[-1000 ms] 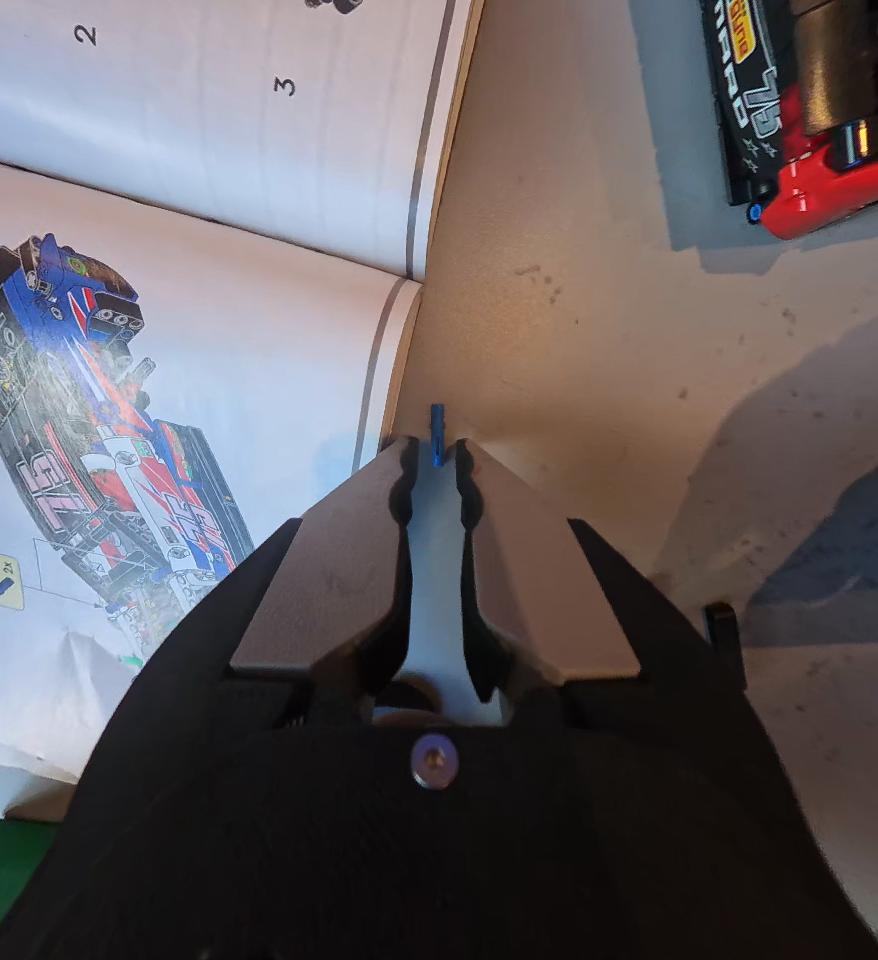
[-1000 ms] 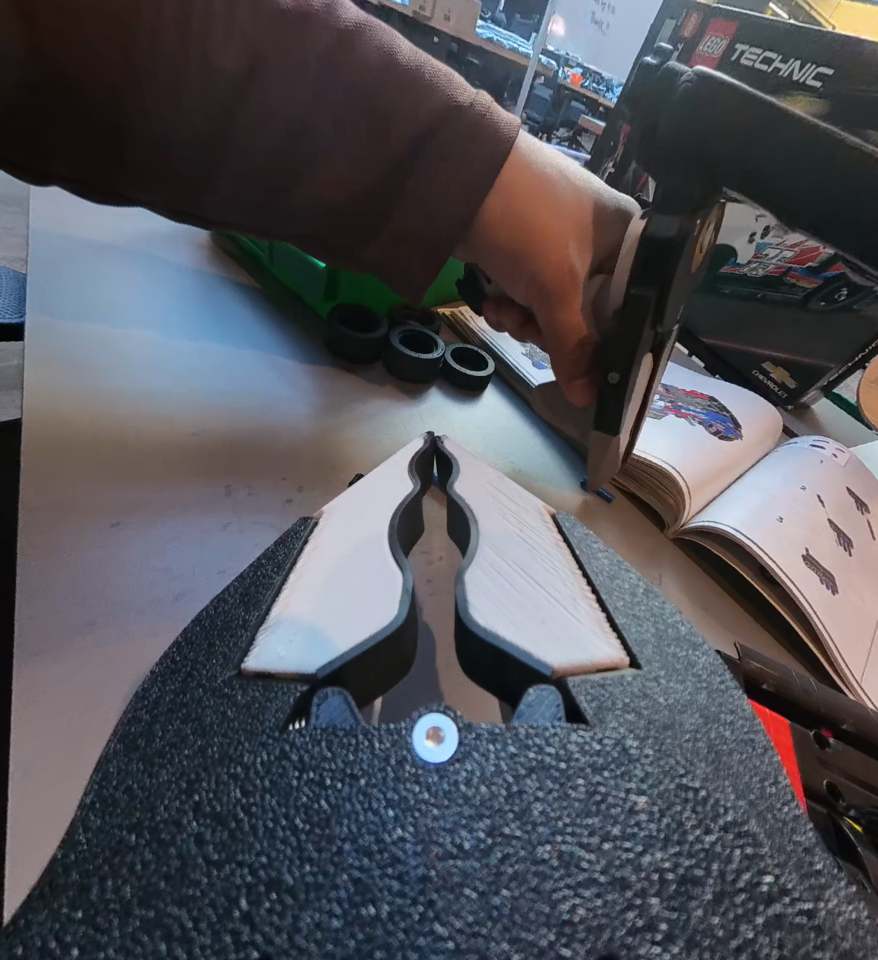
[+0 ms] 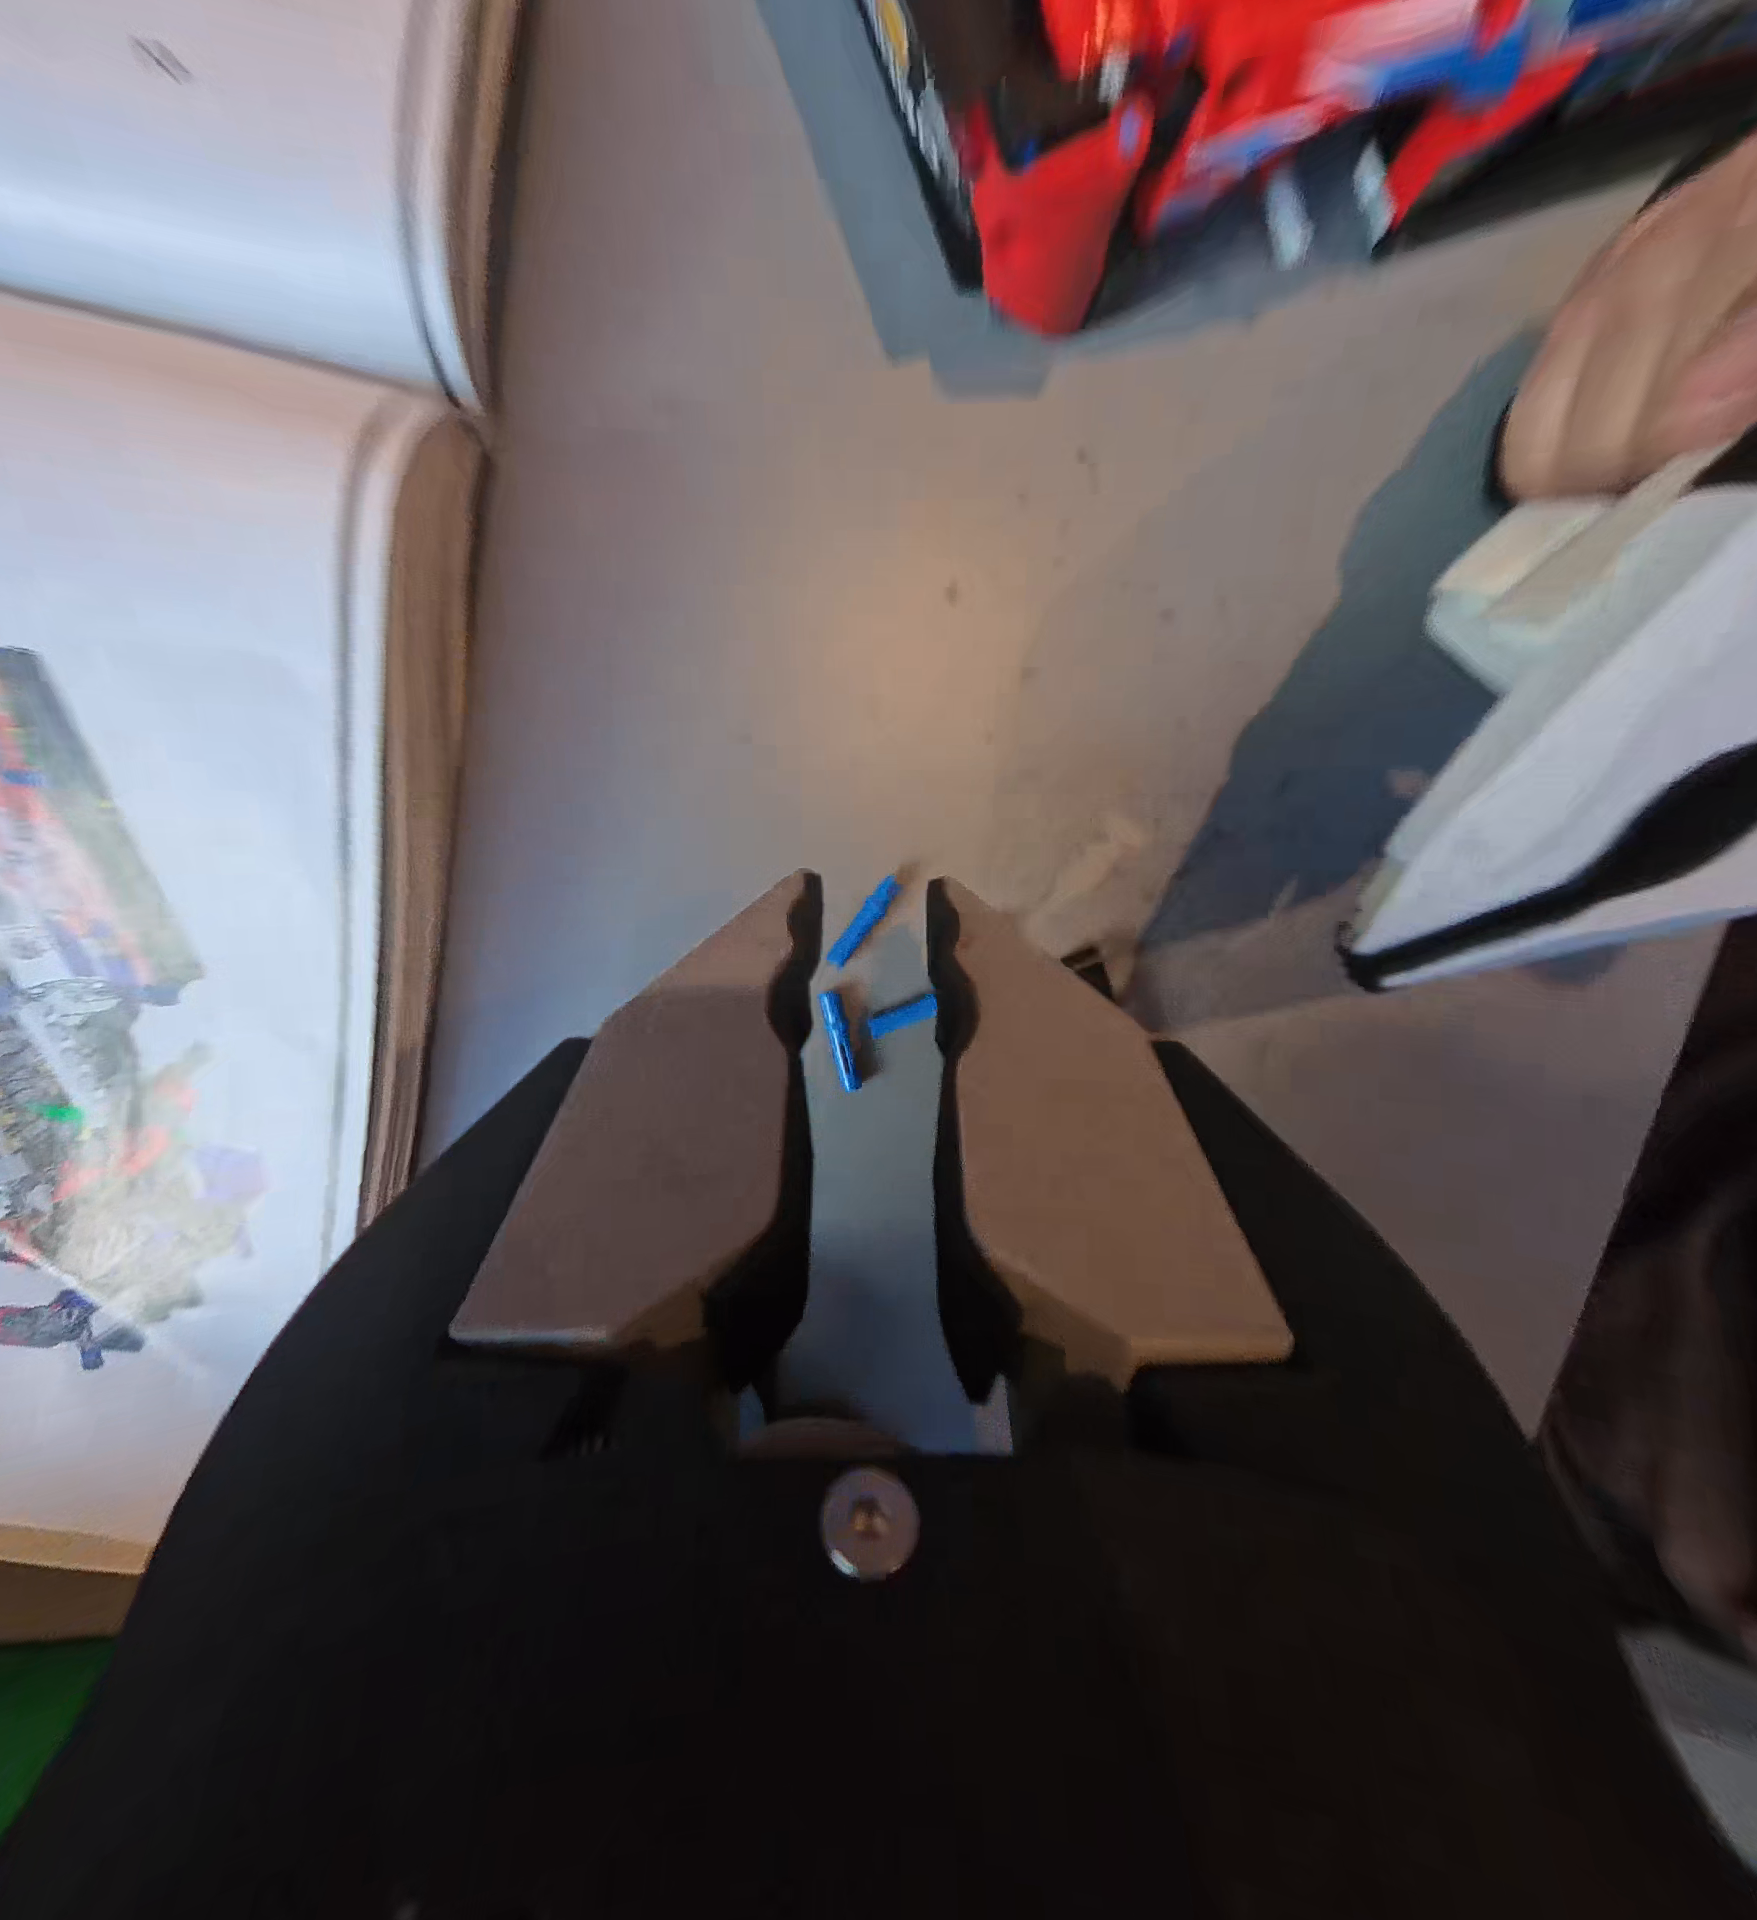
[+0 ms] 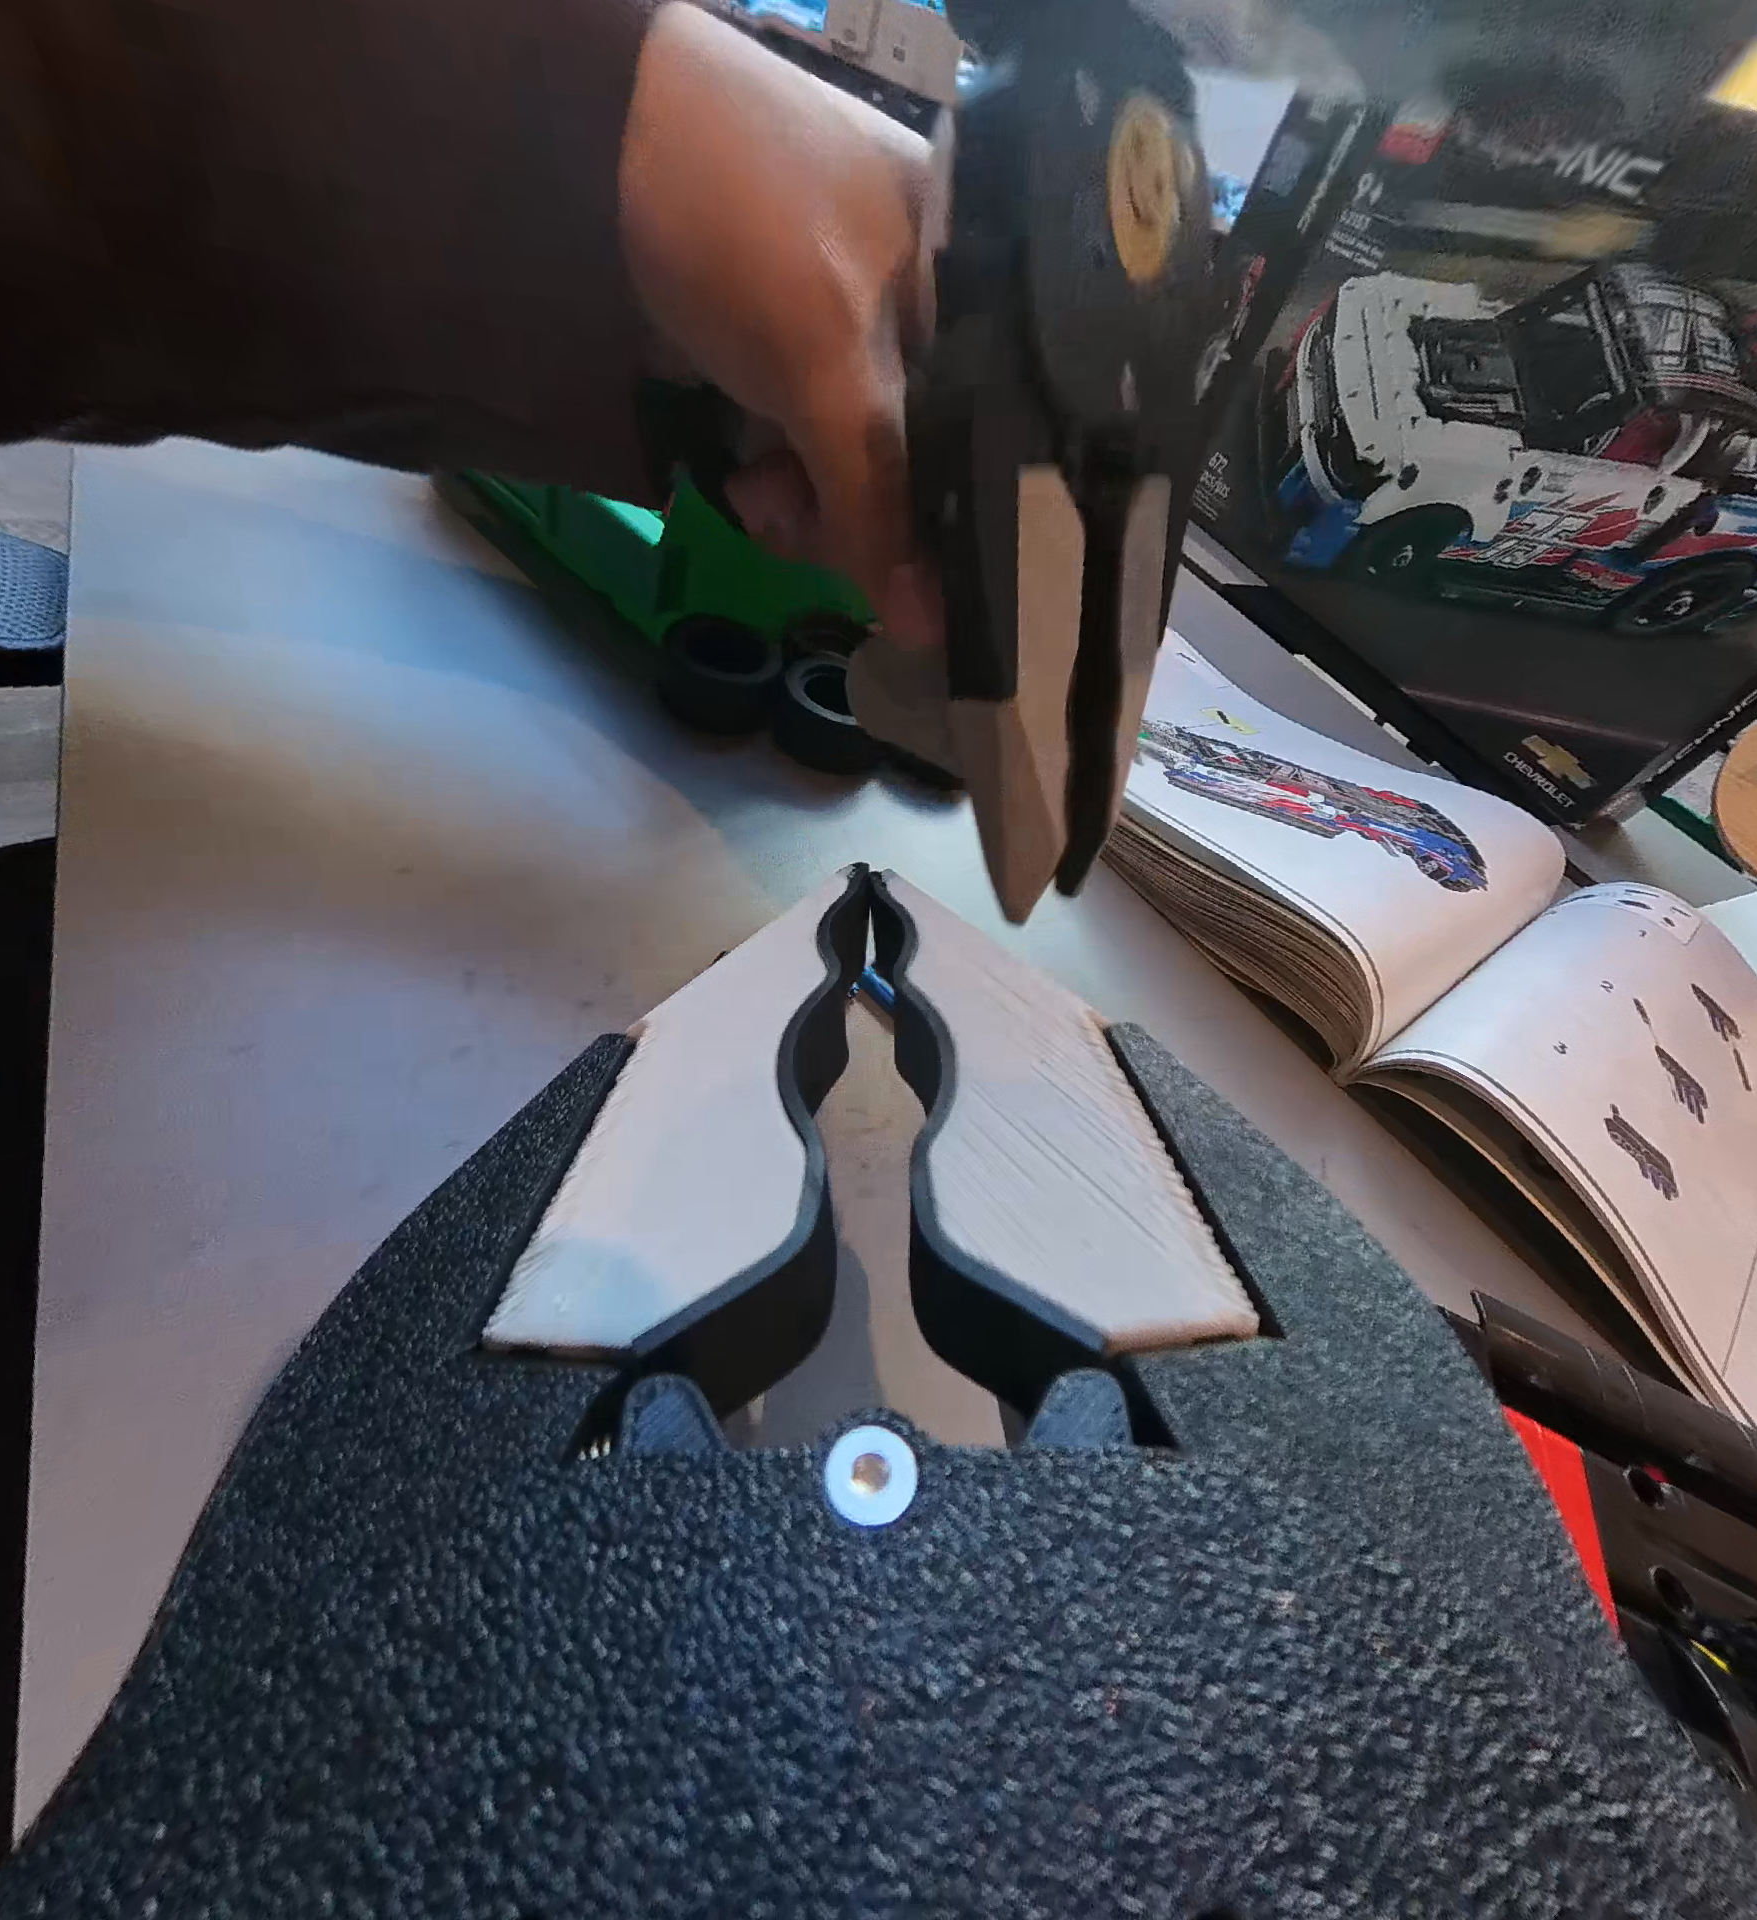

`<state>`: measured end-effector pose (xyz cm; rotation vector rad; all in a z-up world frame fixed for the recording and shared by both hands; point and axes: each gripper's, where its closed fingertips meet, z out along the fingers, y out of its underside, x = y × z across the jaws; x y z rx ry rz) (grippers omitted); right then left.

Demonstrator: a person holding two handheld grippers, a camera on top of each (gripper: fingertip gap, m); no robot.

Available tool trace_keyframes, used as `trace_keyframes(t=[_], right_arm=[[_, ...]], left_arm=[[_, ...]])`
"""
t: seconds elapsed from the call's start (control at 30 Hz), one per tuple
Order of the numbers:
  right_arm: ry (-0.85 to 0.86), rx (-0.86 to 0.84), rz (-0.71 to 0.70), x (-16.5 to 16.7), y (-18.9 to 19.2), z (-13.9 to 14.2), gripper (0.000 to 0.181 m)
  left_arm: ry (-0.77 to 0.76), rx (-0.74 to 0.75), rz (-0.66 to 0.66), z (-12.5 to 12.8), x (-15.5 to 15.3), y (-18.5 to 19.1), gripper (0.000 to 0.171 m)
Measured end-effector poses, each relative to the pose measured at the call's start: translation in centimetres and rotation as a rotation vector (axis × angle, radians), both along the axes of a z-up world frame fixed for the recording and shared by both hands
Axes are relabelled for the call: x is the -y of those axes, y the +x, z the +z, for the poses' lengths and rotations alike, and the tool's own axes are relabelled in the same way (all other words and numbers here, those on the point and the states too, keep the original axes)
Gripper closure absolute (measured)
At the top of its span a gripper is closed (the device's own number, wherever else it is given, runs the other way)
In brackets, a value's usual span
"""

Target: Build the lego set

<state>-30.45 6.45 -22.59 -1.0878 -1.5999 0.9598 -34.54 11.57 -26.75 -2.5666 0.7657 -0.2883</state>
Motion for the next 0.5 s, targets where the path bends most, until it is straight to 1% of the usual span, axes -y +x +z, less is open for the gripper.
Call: trace_keyframes(t=[0.07,0.17,0.3,0.33,0.4,0.5], right_arm=[[-0.004,-0.005,-0.005,-0.1,0.0,0.1,0.181],[-0.014,-0.008,-0.010,-0.3,0.0,0.2,0.181],[-0.029,-0.018,-0.012,-0.4,-0.1,0.4,0.181],[-0.032,-0.019,-0.011,-0.4,-0.1,0.4,0.181],[-0.034,-0.023,-0.011,-0.4,-0.2,0.5,0.181],[-0.035,-0.026,-0.020,-0.6,-0.2,0.5,0.181]], left_arm=[[0.145,0.067,0.045,2.2,-0.7,0.0,0.150],[0.404,0.142,0.151,5.5,-1.9,-0.6,0.148],[0.664,0.138,0.229,8.0,-2.1,-0.1,0.148],[0.725,0.169,0.222,8.4,-1.8,0.5,0.148],[0.825,0.167,0.214,8.4,-0.9,0.8,0.148],[0.885,0.132,0.172,6.9,0.6,0.6,0.154]])
